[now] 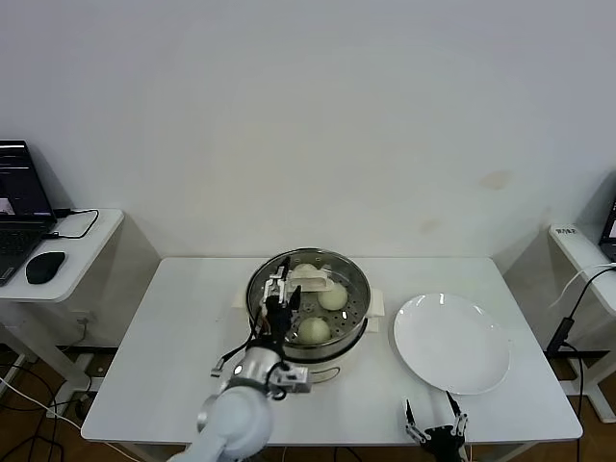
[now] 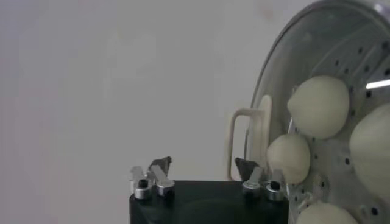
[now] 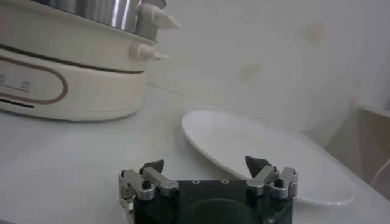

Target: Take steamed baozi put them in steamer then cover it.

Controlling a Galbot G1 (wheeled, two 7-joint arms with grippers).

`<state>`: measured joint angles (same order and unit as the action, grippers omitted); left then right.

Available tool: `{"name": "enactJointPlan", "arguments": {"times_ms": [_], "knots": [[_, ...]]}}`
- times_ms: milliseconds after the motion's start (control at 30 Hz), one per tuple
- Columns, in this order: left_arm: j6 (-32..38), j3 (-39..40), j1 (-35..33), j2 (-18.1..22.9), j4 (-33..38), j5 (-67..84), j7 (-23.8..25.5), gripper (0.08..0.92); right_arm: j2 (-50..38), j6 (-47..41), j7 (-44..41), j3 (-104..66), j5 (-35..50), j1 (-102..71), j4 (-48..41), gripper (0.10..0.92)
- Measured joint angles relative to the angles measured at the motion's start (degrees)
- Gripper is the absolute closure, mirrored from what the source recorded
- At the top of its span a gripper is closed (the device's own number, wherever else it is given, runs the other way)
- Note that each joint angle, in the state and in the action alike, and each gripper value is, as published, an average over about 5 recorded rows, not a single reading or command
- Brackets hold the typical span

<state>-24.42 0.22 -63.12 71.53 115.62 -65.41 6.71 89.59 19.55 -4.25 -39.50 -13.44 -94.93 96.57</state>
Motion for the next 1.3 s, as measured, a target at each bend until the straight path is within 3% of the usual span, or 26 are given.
{"name": "enactJointPlan", "arguments": {"times_ms": [233,633,933,1300], "knots": [[5.9,-6.4,-11.0,-1.1,7.5,15.4,-5.6,0.177,-1.2,0.4,-0.3,-0.4,1.5,-0.8,1.3,0.203],[21.6,-23.5,-28.9,-0.3,10.8,52.6,-14.9,0.177,-4.3,-0.1,-1.4,-0.1,7.2,-2.7,4.9,0.203],[28.8,-27.9,-38.4,2.5,9.5,67.9,-16.5,0.177,-7.8,-4.0,-3.5,0.1,13.6,-6.4,9.7,0.203],[32.9,-30.1,-44.8,4.8,6.9,76.5,-15.1,0.177,-9.5,-7.3,-5.0,0.7,17.7,-10.4,14.4,0.203]]}}
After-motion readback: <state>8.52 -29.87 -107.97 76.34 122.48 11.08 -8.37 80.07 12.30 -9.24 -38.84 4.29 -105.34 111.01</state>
